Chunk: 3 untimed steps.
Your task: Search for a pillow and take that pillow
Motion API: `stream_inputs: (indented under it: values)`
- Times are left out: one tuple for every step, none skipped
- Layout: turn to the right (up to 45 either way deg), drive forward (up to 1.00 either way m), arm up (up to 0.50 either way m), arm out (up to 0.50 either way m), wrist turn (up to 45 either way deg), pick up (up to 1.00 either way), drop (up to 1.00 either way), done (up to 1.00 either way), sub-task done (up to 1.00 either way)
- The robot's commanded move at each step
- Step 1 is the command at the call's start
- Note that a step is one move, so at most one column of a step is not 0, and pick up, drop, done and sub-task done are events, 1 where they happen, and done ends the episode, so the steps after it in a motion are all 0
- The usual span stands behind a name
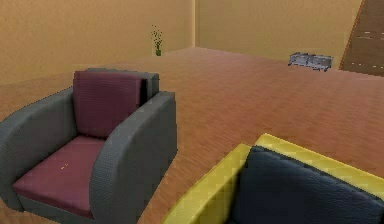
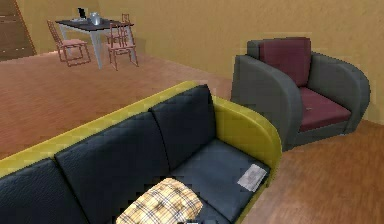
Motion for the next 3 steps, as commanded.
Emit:
stream_inputs:
  values:
    - [0.0, 0.00, 0.00, 0.00, 36.0, 0.00, 0.00, 0.00, 0.00]
    - [0.0, 0.00, -0.30, 0.00, 0.0, 0.00, 0.00, 0.00, 0.00]
    - [0.0, 0.00, 0.00, 0.00, 0.0, 1.00, 0.00, 0.00, 0.00]
